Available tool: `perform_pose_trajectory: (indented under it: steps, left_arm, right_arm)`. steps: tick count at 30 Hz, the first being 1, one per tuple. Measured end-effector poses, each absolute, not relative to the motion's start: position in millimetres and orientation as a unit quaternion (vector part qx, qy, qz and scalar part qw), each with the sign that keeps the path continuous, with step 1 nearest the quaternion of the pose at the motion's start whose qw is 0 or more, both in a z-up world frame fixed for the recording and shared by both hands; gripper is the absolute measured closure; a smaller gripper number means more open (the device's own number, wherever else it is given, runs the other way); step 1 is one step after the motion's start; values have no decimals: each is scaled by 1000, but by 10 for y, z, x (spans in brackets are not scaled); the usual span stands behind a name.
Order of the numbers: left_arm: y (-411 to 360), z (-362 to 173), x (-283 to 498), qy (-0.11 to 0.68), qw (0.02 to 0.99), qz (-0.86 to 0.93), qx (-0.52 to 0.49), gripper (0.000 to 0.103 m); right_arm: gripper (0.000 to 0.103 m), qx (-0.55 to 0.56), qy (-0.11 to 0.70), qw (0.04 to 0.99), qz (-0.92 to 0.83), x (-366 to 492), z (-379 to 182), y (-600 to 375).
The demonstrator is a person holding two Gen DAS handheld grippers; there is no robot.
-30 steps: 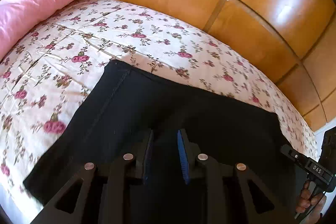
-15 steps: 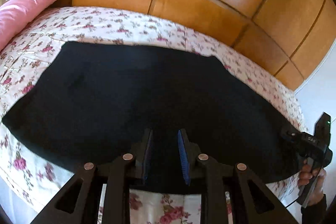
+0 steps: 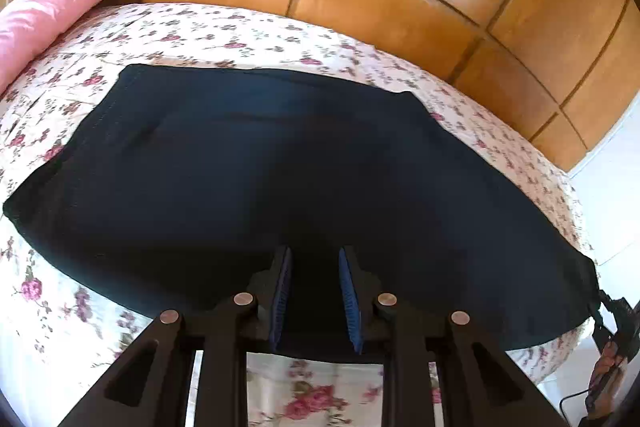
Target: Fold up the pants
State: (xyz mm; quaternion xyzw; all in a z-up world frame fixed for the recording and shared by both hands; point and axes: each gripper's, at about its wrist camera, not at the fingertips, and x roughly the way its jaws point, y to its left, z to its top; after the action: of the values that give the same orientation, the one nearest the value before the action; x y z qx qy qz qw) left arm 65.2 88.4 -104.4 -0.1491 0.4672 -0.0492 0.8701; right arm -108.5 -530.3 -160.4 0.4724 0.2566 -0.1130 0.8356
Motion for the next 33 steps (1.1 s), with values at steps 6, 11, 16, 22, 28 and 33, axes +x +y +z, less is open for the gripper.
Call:
perform_pose_trajectory:
  steps: [6, 11, 16, 22, 28, 33]
  left_arm:
    - [654, -998, 627, 467, 870, -79, -141, 79]
    - [474, -981, 598, 468, 869, -99, -125, 79]
    - [414, -1011, 599, 474, 866, -111, -112, 79]
    - [396, -1046, 673, 483, 862, -106, -115, 78]
    - [404, -1015, 684, 482, 859, -118, -124, 79]
    - [448, -967, 678, 480, 854, -140, -143, 79]
  right_arm:
    - [52, 545, 216, 793, -162, -1453, -1811, -5690]
    - [52, 597, 192, 763, -153, -1418, -2055, -5848]
    - [57, 599, 183, 765, -150, -1256, -2119, -5920]
    - [80, 573, 212, 779, -145, -966, -2042, -5976]
    - [84, 521, 202, 823, -103, -919, -1507, -5824]
    - [84, 478, 190, 857, -37, -706, -948, -5490]
